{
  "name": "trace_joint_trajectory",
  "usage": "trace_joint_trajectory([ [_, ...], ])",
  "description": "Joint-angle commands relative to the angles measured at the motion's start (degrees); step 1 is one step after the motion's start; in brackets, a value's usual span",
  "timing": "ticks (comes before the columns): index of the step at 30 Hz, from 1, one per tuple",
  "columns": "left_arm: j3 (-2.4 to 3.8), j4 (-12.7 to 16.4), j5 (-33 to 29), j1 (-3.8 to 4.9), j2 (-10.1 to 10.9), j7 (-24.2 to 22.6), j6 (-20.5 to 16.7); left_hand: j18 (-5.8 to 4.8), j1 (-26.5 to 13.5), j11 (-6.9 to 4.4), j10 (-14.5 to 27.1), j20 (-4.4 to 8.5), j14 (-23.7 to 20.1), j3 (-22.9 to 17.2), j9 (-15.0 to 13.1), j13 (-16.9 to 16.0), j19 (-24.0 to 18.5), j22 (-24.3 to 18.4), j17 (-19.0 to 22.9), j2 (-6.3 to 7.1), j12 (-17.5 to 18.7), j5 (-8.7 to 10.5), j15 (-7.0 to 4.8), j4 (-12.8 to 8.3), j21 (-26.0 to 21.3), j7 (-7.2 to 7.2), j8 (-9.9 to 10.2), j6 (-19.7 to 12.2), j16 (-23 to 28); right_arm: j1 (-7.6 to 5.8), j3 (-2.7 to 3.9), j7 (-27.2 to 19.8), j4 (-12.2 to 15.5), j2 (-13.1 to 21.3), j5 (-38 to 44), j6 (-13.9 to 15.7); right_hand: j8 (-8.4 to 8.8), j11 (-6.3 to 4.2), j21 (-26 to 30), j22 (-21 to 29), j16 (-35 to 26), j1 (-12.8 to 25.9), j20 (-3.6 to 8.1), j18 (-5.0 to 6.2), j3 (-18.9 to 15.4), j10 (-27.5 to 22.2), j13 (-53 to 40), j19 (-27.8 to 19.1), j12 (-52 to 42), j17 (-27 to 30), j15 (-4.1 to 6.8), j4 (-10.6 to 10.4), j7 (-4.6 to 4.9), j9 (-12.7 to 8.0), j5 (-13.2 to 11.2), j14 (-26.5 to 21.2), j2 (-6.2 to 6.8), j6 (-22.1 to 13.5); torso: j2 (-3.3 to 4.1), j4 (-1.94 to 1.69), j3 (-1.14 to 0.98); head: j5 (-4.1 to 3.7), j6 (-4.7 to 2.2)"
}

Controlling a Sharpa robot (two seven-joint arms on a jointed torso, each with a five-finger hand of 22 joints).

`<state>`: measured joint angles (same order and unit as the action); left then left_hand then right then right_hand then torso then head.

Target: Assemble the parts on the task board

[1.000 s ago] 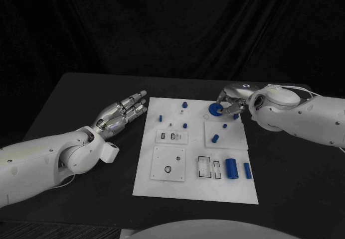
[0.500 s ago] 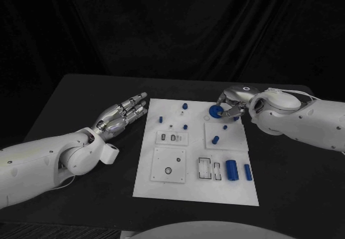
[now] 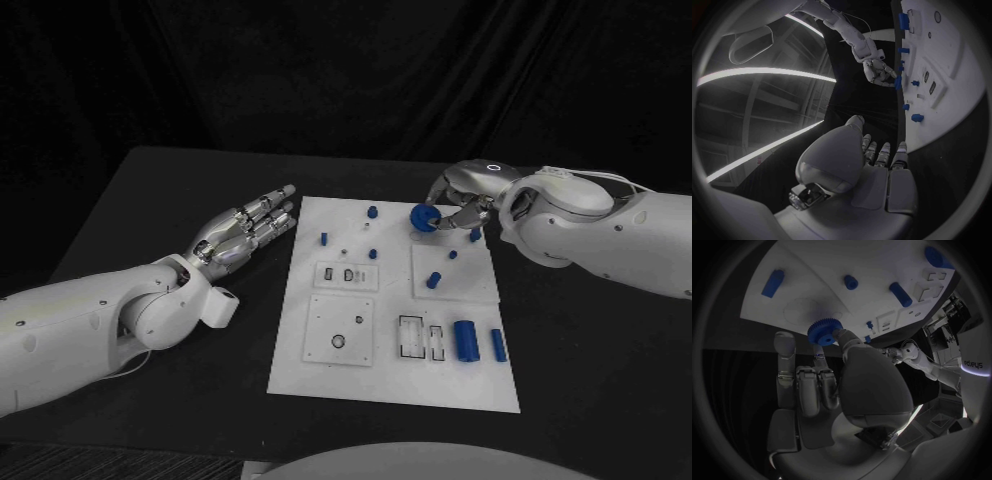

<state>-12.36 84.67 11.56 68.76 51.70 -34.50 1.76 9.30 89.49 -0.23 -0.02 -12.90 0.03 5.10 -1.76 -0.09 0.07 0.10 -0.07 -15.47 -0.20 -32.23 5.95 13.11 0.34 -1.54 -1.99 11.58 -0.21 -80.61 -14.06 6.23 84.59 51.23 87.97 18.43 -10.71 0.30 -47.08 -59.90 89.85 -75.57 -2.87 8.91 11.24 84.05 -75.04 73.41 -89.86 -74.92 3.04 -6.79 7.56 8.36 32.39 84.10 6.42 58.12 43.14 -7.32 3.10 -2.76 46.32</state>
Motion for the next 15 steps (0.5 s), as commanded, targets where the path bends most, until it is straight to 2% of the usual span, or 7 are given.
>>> trace_joint_trajectory([
  [1,0.04,0.03,0.01,0.01,-0.22,-0.47,0.73,0.97,-0.30,0.45,0.02,-0.29,-0.03,-0.35,-0.02,0.09,-0.03,-0.07,0.07,0.04,0.20,-0.32,0.57,0.03,-0.31,-0.49,-0.39,0.08,0.21,-0.28,0.00,-0.59,0.84,-0.33,-2.87,-0.26,-0.23,-0.11,-0.23,-0.10,0.15,0.31,0.11,-0.48,0.11,5.95,-14.96,0.50,-0.14,-15.08,0.33,-0.18,-3.11,11.41,0.30,5.90,-0.27,2.70,0.05,-0.04,0.01,-0.04,0.03],
  [7,0.04,-0.16,0.01,0.01,-0.37,-0.39,0.87,0.97,-0.33,0.52,0.02,-0.30,-0.03,-0.39,-0.02,0.09,-0.03,-0.07,0.07,0.06,0.20,-0.31,0.58,0.02,-0.31,-0.52,-0.40,0.09,0.21,-0.47,0.00,-0.99,0.74,-2.04,-3.52,-2.08,0.35,0.03,-0.20,-0.28,0.15,0.93,0.05,-0.51,0.49,5.95,-14.96,0.59,-0.14,-15.08,0.25,-0.69,-2.90,11.43,0.67,5.90,-0.19,1.91,0.05,0.06,0.04,0.08,-0.29],
  [15,0.04,-0.42,0.01,-0.02,-0.77,-0.32,1.14,0.97,-0.37,0.62,0.02,-0.32,-0.03,-0.45,-0.01,0.09,-0.04,-0.08,0.07,0.06,0.20,-0.30,0.60,0.03,-0.31,-0.56,-0.39,0.05,0.21,-0.41,-0.01,-1.91,-1.55,-5.82,-3.70,-2.80,0.57,0.09,-0.35,-0.44,0.15,0.93,0.02,-0.55,0.70,5.95,-14.96,0.66,-0.14,-15.08,0.21,-0.74,-2.83,11.39,0.71,5.90,-0.21,1.64,0.08,-0.02,0.03,-0.20,-0.39],
])
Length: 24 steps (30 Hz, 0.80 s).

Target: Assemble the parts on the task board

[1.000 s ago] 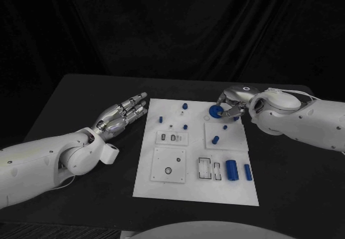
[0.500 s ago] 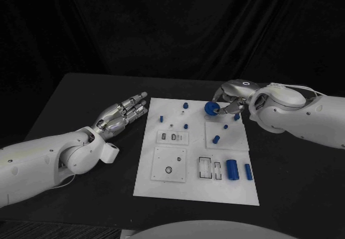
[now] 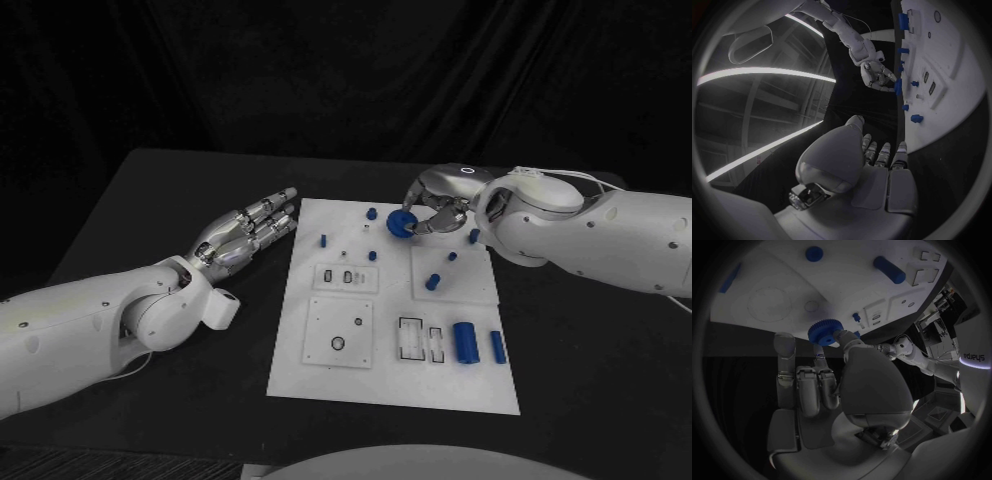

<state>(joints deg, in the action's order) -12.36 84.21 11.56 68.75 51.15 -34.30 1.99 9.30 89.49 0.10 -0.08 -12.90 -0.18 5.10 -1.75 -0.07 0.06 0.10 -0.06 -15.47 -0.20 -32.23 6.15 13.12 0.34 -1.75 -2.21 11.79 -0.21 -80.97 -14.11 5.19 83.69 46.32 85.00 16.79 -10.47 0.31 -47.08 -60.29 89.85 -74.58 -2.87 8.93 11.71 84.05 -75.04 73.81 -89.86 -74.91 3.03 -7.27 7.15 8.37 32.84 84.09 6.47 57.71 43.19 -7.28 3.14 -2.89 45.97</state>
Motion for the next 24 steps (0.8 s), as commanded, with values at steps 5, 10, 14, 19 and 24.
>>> trace_joint_trajectory([
  [5,0.04,-0.01,0.01,-0.02,-0.42,-0.53,1.04,0.96,-0.40,0.34,0.08,-0.33,0.18,-0.49,0.00,0.07,-0.03,-0.08,0.06,0.05,0.20,-0.29,0.42,0.03,-0.31,-0.36,-0.17,-0.19,0.21,0.05,0.04,-1.55,-2.28,-3.59,-0.75,-1.19,0.50,0.13,-0.35,-0.10,0.15,-0.09,0.00,-0.57,0.40,5.95,-14.96,0.27,-0.14,-15.09,0.19,-0.26,-2.37,11.35,0.29,5.91,-0.26,1.87,0.00,-0.04,-0.02,0.09,0.12],
  [10,0.04,-0.01,0.01,-0.03,-0.44,-0.48,1.06,0.96,-0.42,0.41,0.08,-0.34,0.18,-0.53,0.00,0.07,-0.03,-0.08,0.06,0.04,0.20,-0.29,0.47,0.03,-0.31,-0.39,-0.17,-0.21,0.21,0.37,0.04,-2.07,-4.03,-6.18,-0.76,-1.19,0.74,0.20,-0.32,-0.16,0.15,-0.20,-0.03,-0.57,0.64,5.95,-14.96,0.27,-0.14,-15.09,0.13,-0.20,-2.27,11.30,0.30,5.91,-0.22,1.62,0.00,0.02,-0.03,0.56,0.10],
  [14,0.04,0.04,0.01,-0.03,-0.46,-0.42,1.12,0.96,-0.45,0.49,0.08,-0.36,0.18,-0.59,0.00,0.07,-0.04,-0.08,0.06,0.03,0.20,-0.28,0.52,0.02,-0.31,-0.43,-0.16,-0.23,0.21,0.72,0.04,-2.08,-5.32,-7.64,-0.76,-1.60,1.16,0.40,-0.21,-0.25,0.15,-0.13,-0.15,-0.59,0.92,5.95,-14.96,0.23,-0.14,-15.09,-0.01,-0.21,-2.05,11.20,-0.40,5.91,-0.04,1.27,0.02,-0.02,-0.05,0.58,0.13],
  [19,0.04,0.08,0.01,-0.03,-0.47,-0.38,1.18,0.96,-0.45,0.49,0.08,-0.36,0.18,-0.59,0.00,0.07,-0.04,-0.08,0.06,0.03,0.20,-0.28,0.52,0.02,-0.31,-0.43,-0.16,-0.23,0.21,1.11,0.05,-2.19,-6.85,-9.14,-0.76,-1.41,1.34,0.47,0.13,-0.12,0.15,-0.15,-0.22,-0.55,1.11,5.95,-14.96,0.08,-0.14,-15.09,-0.08,-0.18,-1.98,11.18,-0.87,5.91,-0.02,1.20,0.05,-0.15,-0.04,0.51,0.19],
  [24,0.04,0.07,0.01,-0.03,-0.49,-0.32,1.24,0.95,-0.48,0.56,0.08,-0.38,0.18,-0.63,0.01,0.07,-0.03,-0.07,0.06,0.03,0.20,-0.28,0.56,0.02,-0.31,-0.45,-0.16,-0.24,0.21,1.28,0.05,-2.19,-7.77,-10.01,-0.76,-1.64,2.22,0.94,1.28,0.30,-0.08,0.06,-0.54,-0.43,1.48,5.95,-14.96,-0.53,-0.14,-14.82,-0.44,-0.25,-1.46,10.96,-2.51,5.83,0.17,0.32,0.04,-0.04,-0.03,0.58,0.40],
])
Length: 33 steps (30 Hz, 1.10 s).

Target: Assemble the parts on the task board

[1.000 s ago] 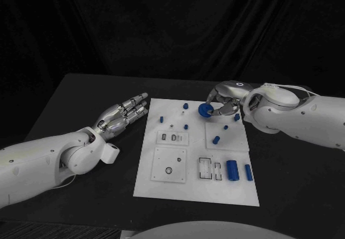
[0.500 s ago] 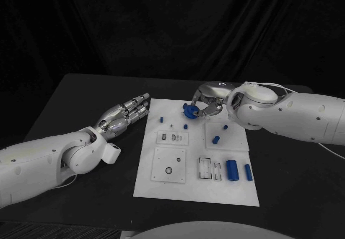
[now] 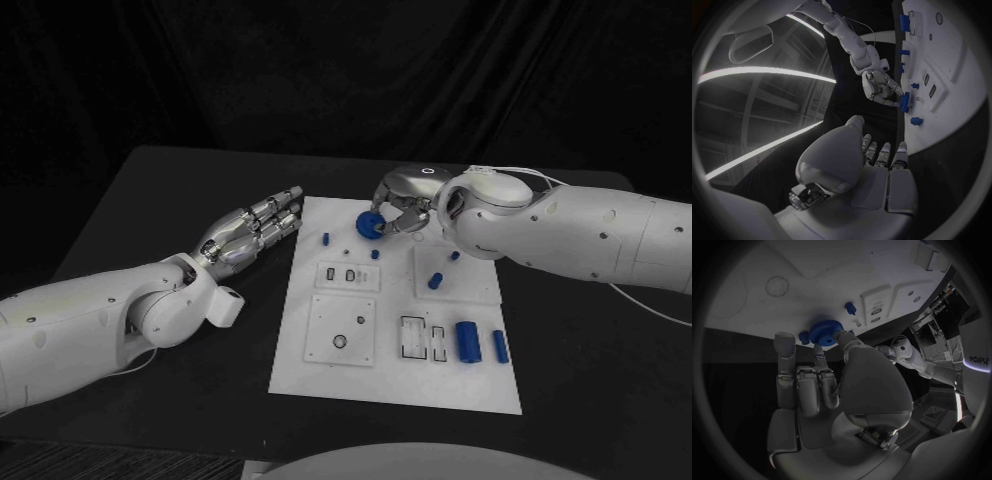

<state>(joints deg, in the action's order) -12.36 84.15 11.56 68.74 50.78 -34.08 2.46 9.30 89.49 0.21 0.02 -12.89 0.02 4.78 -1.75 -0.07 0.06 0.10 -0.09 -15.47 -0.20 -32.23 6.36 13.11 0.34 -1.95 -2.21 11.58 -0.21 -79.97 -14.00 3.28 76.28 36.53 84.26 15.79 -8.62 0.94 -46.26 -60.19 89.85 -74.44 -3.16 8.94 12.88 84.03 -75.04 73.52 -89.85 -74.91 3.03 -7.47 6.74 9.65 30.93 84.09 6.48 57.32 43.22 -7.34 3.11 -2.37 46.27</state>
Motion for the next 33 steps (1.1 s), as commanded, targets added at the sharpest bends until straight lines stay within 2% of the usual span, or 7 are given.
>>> trace_joint_trajectory([
  [1,0.04,0.11,0.01,-0.02,-0.13,-0.51,0.78,0.95,-0.48,0.45,-0.02,-0.38,-0.02,-0.31,0.00,0.07,-0.03,-0.07,0.09,0.03,0.20,-0.28,0.35,0.02,-0.31,-0.25,-0.17,-0.03,0.21,0.30,-0.06,-0.25,-0.46,-0.33,-0.02,-0.68,0.86,0.51,0.80,0.31,-0.23,0.08,-0.39,-0.41,0.39,5.97,-14.96,-0.43,-0.15,-14.65,-0.59,-0.15,-0.80,9.48,-1.26,5.77,0.20,0.08,0.02,0.00,0.01,0.06,0.25],
  [7,0.04,-0.02,0.01,-0.02,-0.23,-0.39,0.88,0.95,-0.48,0.45,-0.02,-0.38,-0.02,-0.31,0.00,0.07,-0.03,-0.07,0.09,0.03,0.20,-0.28,0.35,0.02,-0.31,-0.25,-0.17,-0.03,0.21,0.35,-0.06,0.65,-0.68,-0.55,-0.02,-1.46,5.00,0.84,4.29,1.79,-1.64,0.06,-0.97,0.14,0.67,5.97,-14.96,-2.04,-0.15,-13.09,-0.94,0.02,0.64,5.36,-7.66,5.22,0.65,-11.21,0.03,0.01,0.01,-0.08,0.17],
  [12,0.04,-0.09,0.01,-0.02,-0.26,-0.28,1.00,0.95,-0.50,0.51,-0.02,-0.40,-0.02,-0.35,0.01,0.07,-0.03,-0.07,0.09,0.03,0.20,-0.28,0.39,0.02,-0.31,-0.29,-0.16,-0.09,0.21,0.38,-0.06,0.81,-0.62,-0.39,-0.02,-1.45,5.68,0.02,6.60,2.58,-2.54,-0.12,-0.72,0.53,0.20,5.97,-14.96,-2.83,-0.15,-12.14,-0.47,0.23,-0.43,0.35,-9.95,4.82,0.37,-23.98,0.00,0.07,0.04,-0.03,0.11],
  [21,0.04,-0.08,0.01,-0.02,-0.11,-0.24,0.98,0.95,-0.52,0.54,-0.02,-0.42,-0.02,-0.38,0.01,0.07,-0.01,-0.06,0.09,0.02,0.20,-0.28,0.42,0.01,-0.30,-0.31,-0.16,-0.07,0.21,0.40,-0.06,-0.51,0.45,1.08,-0.02,1.96,5.04,-0.38,7.69,2.87,-2.90,-0.72,-0.37,0.63,0.35,5.97,-14.96,-2.96,-0.15,-11.77,-0.12,0.57,-0.77,0.40,-8.11,4.68,0.05,-21.06,-0.09,0.18,-0.02,0.24,0.29],
  [24,0.04,0.06,0.01,-0.03,0.21,-0.23,0.84,0.95,-0.52,0.54,-0.02,-0.42,-0.02,-0.38,0.01,0.07,-0.01,-0.06,0.09,0.02,0.20,-0.28,0.42,0.01,-0.30,-0.31,-0.16,-0.07,0.21,0.30,-0.03,-0.90,2.34,3.26,-0.01,3.98,3.53,-0.37,7.27,2.30,-2.42,-1.10,-0.22,0.48,0.58,5.97,-14.96,-2.22,-0.15,-12.27,-0.06,0.90,-0.64,1.51,-6.96,4.92,-0.05,-14.13,-0.07,0.16,-0.06,0.30,0.08],
  [29,0.04,0.06,0.01,-0.03,0.59,-0.18,0.58,0.95,-0.53,0.57,-0.02,-0.43,-0.02,-0.41,-0.01,0.07,0.01,-0.05,0.09,0.03,0.20,-0.28,0.44,0.00,-0.28,-0.34,-0.19,0.03,0.21,-1.08,0.01,0.02,6.51,8.53,-0.02,4.22,2.29,-0.49,6.86,1.44,-1.90,-0.67,-0.12,0.33,0.16,5.97,-14.96,-1.22,-0.15,-12.84,0.03,0.64,-0.87,1.95,-12.02,5.18,-0.47,-9.87,-0.05,0.16,-0.09,0.05,-0.40],
  [33,0.03,0.06,0.01,-0.04,0.77,-0.09,0.51,0.95,-0.55,0.59,-0.02,-0.45,-0.02,-0.42,-0.02,0.07,0.02,-0.04,0.09,0.06,0.20,-0.28,0.47,0.00,-0.26,-0.36,-0.21,0.09,0.21,-2.21,0.00,1.30,9.53,12.89,-0.02,2.35,2.43,-0.61,7.25,1.41,-2.04,-0.57,-0.10,0.33,0.04,5.97,-14.96,-1.32,-0.15,-12.70,0.09,0.47,-1.10,1.98,-13.28,5.12,-0.80,-9.48,-0.11,0.21,-0.07,-0.22,-0.54],
])
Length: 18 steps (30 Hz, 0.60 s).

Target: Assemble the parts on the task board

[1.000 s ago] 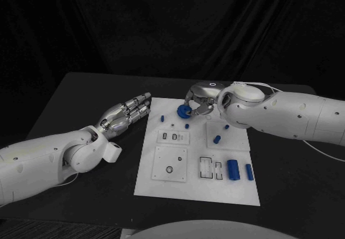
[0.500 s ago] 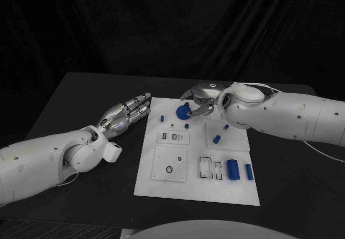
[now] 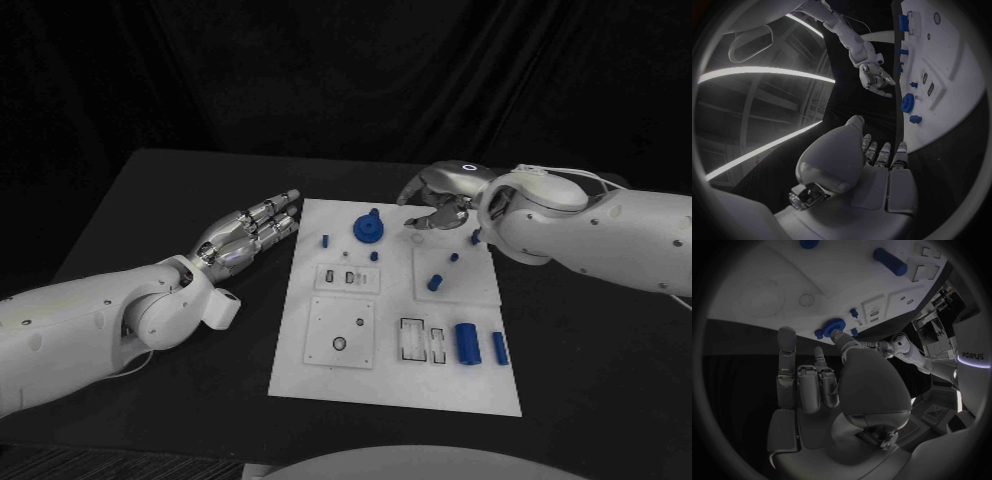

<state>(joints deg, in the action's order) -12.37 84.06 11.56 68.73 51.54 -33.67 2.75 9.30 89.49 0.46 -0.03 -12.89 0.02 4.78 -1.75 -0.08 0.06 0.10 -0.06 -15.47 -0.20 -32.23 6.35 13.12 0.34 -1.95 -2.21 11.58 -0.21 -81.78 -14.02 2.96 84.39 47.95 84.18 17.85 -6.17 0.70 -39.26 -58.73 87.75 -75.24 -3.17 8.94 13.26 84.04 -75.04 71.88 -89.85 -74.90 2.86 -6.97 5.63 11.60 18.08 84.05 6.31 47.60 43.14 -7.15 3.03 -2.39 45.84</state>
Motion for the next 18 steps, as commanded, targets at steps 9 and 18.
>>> trace_joint_trajectory([
  [9,0.04,0.14,0.00,-0.04,-0.10,-0.66,0.27,0.95,-0.55,0.34,0.03,-0.46,-0.02,-0.43,-0.02,0.08,0.02,-0.04,0.06,0.06,0.20,-0.28,0.48,-0.01,-0.27,-0.36,-0.21,0.09,0.21,-0.64,-0.11,2.36,2.57,3.85,0.07,-4.05,1.48,-0.52,0.91,-0.11,-0.11,-0.03,0.00,0.37,-0.43,5.96,-14.96,0.12,-0.15,-12.54,0.35,0.04,-0.14,-0.71,-0.78,5.08,-0.88,-1.46,-0.37,0.30,0.16,0.00,0.44],
  [18,0.03,0.16,0.00,-0.07,-0.04,-0.64,0.24,0.96,-0.58,0.38,0.03,-0.48,-0.02,-0.45,-0.02,0.08,0.03,-0.04,0.06,0.09,0.20,-0.28,0.51,-0.02,-0.26,-0.38,-0.22,0.09,0.21,0.46,-0.15,1.35,0.75,1.70,1.88,-5.63,2.59,-1.61,1.93,-0.10,-0.51,-0.08,0.34,0.53,-0.80,5.96,-14.96,-0.06,-0.15,-12.12,1.04,0.01,-1.83,-2.34,-1.71,4.91,-1.16,-4.68,-0.62,0.84,0.36,0.79,0.61],
])
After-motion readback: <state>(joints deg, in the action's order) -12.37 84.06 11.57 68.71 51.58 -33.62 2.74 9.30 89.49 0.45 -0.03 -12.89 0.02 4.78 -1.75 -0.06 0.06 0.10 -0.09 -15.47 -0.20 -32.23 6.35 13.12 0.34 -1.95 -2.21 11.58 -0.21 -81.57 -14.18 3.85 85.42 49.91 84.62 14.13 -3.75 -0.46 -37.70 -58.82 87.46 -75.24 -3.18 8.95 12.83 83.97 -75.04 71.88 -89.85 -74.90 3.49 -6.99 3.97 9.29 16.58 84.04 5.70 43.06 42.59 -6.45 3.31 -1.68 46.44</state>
